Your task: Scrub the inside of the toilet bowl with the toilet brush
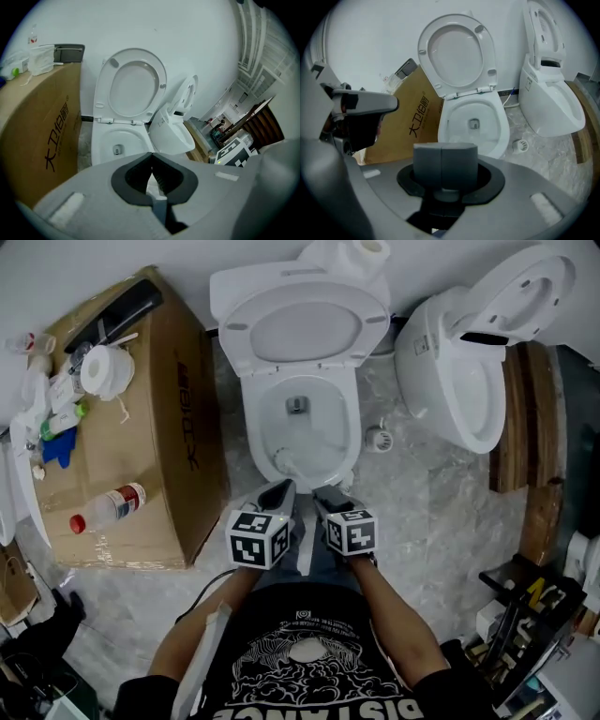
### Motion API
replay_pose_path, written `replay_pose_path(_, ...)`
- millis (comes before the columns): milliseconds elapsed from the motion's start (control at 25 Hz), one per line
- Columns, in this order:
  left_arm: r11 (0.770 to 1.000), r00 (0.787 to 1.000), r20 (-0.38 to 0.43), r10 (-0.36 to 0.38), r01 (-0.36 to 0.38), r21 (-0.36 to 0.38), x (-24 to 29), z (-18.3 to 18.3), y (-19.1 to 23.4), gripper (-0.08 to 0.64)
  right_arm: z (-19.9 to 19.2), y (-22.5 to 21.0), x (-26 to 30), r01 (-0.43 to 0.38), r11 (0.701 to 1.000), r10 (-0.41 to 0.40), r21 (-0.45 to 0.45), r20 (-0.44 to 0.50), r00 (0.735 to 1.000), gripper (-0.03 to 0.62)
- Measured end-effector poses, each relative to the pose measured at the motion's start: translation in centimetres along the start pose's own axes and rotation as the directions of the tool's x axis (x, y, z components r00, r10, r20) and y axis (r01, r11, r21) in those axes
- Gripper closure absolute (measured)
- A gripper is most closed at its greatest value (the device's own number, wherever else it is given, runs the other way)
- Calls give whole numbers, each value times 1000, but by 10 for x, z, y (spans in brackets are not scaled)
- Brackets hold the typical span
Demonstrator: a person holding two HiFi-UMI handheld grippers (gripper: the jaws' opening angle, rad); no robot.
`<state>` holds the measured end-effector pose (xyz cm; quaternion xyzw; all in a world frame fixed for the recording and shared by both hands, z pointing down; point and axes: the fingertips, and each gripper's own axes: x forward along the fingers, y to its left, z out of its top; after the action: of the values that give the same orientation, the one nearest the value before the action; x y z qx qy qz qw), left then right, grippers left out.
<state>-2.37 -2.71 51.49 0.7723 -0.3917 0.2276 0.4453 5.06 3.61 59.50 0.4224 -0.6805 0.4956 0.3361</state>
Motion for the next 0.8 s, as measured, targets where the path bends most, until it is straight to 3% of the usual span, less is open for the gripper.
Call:
replay_pose_path(280, 998, 998, -7, 60, -60, -9, 10, 11, 15, 568, 20, -5, 24, -66, 997, 66, 29, 24, 998, 437)
replay_pose_path(480, 994, 995, -3, 104, -104, -39, 14, 17, 25, 568, 51, -16, 40, -98, 995, 98, -8, 43, 994, 437)
replay_pose_path(800, 986, 988, -40, 148, -151, -70, 19, -2, 31, 568, 109, -32, 60, -126, 992, 126, -1, 94, 988, 437)
